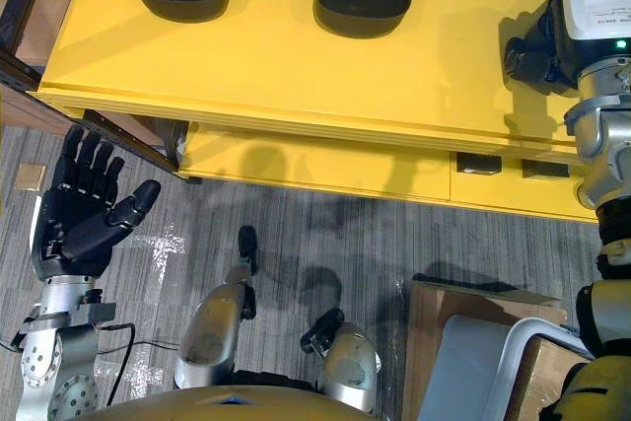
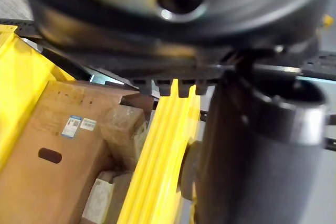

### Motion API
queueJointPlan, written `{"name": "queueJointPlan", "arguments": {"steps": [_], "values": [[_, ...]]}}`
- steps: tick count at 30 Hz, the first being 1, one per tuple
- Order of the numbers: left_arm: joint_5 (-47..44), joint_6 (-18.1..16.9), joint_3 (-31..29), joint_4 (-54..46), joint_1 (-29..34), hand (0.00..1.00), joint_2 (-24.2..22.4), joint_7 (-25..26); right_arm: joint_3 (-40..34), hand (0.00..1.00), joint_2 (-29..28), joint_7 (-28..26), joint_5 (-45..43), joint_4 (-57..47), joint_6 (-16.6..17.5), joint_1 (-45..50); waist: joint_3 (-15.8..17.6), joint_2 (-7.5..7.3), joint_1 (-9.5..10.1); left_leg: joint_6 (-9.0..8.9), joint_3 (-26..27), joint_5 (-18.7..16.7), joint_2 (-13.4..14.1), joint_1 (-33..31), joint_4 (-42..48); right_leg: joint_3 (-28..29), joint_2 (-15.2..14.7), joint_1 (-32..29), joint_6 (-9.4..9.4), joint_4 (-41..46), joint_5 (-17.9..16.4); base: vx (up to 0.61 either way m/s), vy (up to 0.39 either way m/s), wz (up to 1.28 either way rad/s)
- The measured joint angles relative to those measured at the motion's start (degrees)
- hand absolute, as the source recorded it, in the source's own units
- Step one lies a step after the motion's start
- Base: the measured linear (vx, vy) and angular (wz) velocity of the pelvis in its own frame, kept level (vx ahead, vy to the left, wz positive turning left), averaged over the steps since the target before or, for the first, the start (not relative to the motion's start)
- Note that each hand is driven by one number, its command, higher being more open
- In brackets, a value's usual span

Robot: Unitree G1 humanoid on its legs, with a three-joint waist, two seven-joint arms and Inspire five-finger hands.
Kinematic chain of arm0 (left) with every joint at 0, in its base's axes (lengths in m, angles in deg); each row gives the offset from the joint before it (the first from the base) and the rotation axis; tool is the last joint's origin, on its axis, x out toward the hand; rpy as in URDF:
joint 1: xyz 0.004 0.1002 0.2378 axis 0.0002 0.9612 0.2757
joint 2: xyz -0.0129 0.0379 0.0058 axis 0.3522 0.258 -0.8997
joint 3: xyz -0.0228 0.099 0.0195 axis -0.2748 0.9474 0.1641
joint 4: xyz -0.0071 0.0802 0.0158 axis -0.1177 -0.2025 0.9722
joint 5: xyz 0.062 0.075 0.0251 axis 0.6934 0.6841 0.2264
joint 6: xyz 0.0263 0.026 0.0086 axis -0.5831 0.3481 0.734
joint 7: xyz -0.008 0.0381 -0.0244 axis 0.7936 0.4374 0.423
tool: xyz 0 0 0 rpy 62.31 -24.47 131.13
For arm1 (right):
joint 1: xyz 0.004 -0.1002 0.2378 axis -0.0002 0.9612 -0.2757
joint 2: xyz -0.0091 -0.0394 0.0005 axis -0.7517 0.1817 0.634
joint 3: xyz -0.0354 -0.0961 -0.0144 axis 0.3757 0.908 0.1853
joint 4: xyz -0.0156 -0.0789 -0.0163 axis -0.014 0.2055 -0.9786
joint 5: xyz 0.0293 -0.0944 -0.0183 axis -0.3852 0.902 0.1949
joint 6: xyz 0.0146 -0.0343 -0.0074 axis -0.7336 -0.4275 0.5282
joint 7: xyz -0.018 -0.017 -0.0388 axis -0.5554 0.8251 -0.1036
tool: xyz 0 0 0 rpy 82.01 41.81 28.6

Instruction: Walk over and take three plastic housings, then place them on the shelf

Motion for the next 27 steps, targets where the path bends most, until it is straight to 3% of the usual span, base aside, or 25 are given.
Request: {"name": "queueJointPlan", "arguments": {"steps": [4, 17, 27], "values": [[0.00, 0.00, 0.00, 0.00, 0.05, 1.00, 0.92, 0.42, 0.05, 0.00, 0.36, 0.78, 1.21, -1.02, 1.97, 0.19, -0.02, -0.23, 0.07, 0.00, 0.02, 0.00, 0.16, 0.00, 0.01, -0.03, 0.33, 0.12, 0.03, -0.47, 0.04, 0.00, -0.024, -0.01], [2.13, -1.10, 1.69, 0.02, 0.07, 1.00, 1.25, 1.27, 3.30, 0.00, 0.44, 13.42, 13.04, -4.45, 5.83, 0.39, -0.03, -0.34, 0.27, -0.22, -0.52, -0.30, 1.01, -0.97, 1.49, -0.56, 1.28, 0.26, -0.11, -0.98, -0.02, -0.01, -0.021, 0.00], [2.20, -1.31, 1.83, 0.56, 0.09, 1.00, 1.25, 1.89, 4.58, 0.00, 0.41, 13.32, 13.38, -7.10, 7.05, 0.39, -0.03, -0.35, 1.05, -0.27, -0.64, -0.34, 1.42, -1.00, 1.65, -0.69, 1.69, 0.37, -0.28, -1.07, -0.11, 0.00, 0.000, 0.00]]}}
